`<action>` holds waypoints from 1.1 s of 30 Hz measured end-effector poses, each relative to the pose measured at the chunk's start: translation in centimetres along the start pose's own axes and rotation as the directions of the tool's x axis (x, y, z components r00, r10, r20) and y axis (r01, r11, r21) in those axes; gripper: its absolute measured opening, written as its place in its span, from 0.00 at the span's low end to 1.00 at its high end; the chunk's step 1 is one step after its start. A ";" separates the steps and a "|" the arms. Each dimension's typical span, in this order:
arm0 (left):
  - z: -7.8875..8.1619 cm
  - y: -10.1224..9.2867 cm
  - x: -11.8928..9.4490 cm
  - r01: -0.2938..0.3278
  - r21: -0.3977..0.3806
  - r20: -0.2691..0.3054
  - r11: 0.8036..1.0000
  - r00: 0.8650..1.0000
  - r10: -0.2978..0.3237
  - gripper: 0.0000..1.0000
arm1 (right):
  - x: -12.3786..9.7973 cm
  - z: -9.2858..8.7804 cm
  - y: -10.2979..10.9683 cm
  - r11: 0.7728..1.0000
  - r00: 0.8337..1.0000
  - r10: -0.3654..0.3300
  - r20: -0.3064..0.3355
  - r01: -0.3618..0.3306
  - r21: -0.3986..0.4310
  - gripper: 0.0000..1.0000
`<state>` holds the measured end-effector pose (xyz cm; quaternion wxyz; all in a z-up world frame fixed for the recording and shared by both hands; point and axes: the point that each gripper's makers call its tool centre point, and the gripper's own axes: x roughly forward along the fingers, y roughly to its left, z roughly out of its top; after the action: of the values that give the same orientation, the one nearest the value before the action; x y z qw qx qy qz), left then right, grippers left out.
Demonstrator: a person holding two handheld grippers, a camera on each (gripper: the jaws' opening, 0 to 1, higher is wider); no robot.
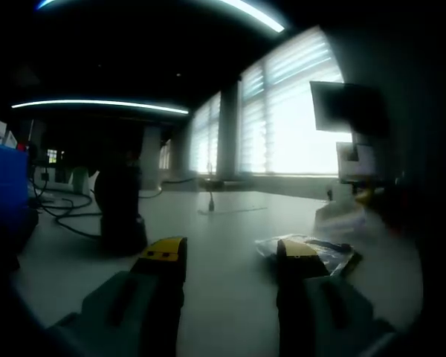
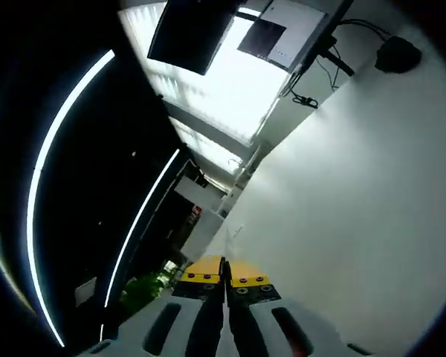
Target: Clip sheet goods on table flip sheet goods clip sheet goods scan sheet goods put sheet goods back to table
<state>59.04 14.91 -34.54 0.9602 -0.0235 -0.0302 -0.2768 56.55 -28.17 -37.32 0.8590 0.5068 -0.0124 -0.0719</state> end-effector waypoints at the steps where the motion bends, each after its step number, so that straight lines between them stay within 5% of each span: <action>1: 0.0 0.0 0.0 0.000 0.000 0.000 1.000 1.000 0.000 0.41 | 0.0 0.1 -0.1 1.000 1.000 0.000 0.008 0.000 -0.012 0.00; 8: -0.1 0.0 0.0 -0.002 -0.001 -0.003 1.000 1.000 0.002 0.41 | -0.1 -0.1 -0.2 1.000 1.000 -0.015 0.007 0.015 0.013 0.01; 11: -0.1 0.0 0.0 -0.001 -0.003 -0.002 1.000 1.000 0.001 0.41 | 0.0 0.4 0.1 1.000 0.999 0.011 0.034 -0.011 -0.007 0.14; 15: 0.0 0.0 0.0 -0.002 -0.006 0.000 1.000 1.000 0.002 0.40 | -0.1 1.0 0.1 1.000 0.996 0.023 0.086 -0.022 -0.017 0.20; 26: 0.0 0.1 -0.1 -0.004 -0.006 0.000 1.000 1.000 0.004 0.40 | 0.2 1.2 0.1 0.992 0.994 0.028 0.107 -0.015 -0.122 0.49; 33: 0.0 0.1 -0.1 -0.004 -0.007 0.001 1.000 1.000 0.004 0.40 | 0.6 2.2 1.5 0.973 0.987 0.095 0.127 -0.065 -0.223 0.67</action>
<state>59.03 15.05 -34.55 0.9607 -0.0270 -0.0299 -0.2747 57.10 -29.49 -34.97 0.9088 0.4023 -0.0836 -0.0727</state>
